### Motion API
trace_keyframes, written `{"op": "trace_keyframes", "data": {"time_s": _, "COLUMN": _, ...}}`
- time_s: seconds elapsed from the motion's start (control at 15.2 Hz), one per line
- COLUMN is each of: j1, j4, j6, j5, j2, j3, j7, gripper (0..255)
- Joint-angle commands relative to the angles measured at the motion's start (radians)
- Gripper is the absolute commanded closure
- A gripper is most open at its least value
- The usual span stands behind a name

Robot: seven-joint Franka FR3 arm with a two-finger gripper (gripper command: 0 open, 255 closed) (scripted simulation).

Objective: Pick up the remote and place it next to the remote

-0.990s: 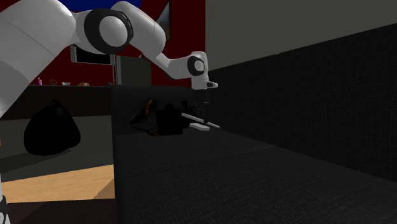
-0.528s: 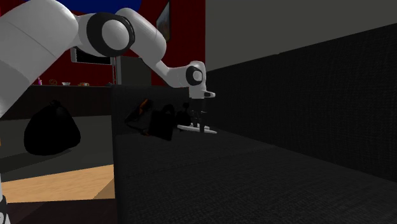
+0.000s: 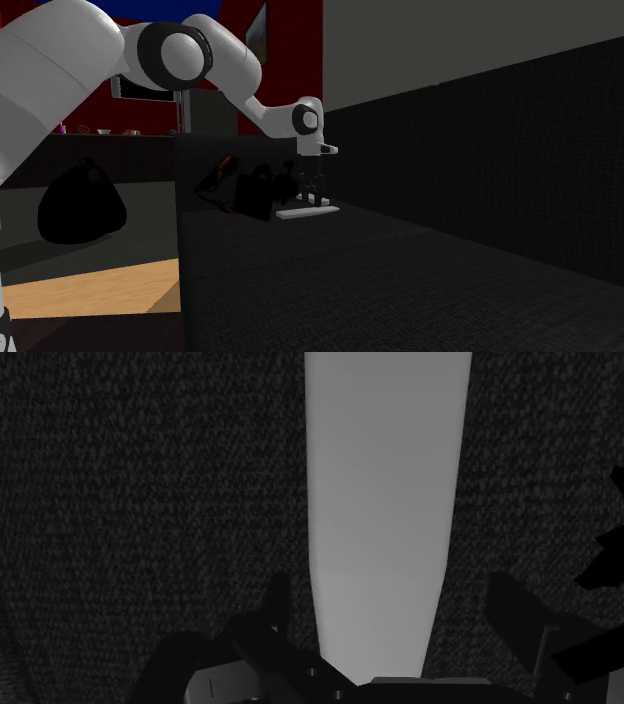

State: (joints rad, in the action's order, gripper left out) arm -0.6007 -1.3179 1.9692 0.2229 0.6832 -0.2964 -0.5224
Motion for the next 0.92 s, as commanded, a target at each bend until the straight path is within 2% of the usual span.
{"op": "trace_keyframes", "data": {"time_s": 0.0, "j1": -0.002, "j4": -0.001, "j6": -0.001, "j5": -0.001, "j2": 0.002, "j3": -0.002, "j7": 0.0, "gripper": 0}}
{"op": "trace_keyframes", "data": {"time_s": 0.07, "j1": -0.001, "j4": -0.005, "j6": 0.002, "j5": -0.001, "j2": 0.001, "j3": -0.002, "j7": 0.001, "gripper": 0}}
{"op": "trace_keyframes", "data": {"time_s": 0.33, "j1": -0.006, "j4": 0.072, "j6": -0.105, "j5": -0.013, "j2": -0.031, "j3": -0.01, "j7": 0.01, "gripper": 0}}
{"op": "trace_keyframes", "data": {"time_s": 0.86, "j1": -0.006, "j4": 0.072, "j6": -0.105, "j5": -0.013, "j2": -0.031, "j3": -0.01, "j7": 0.01, "gripper": 0}}
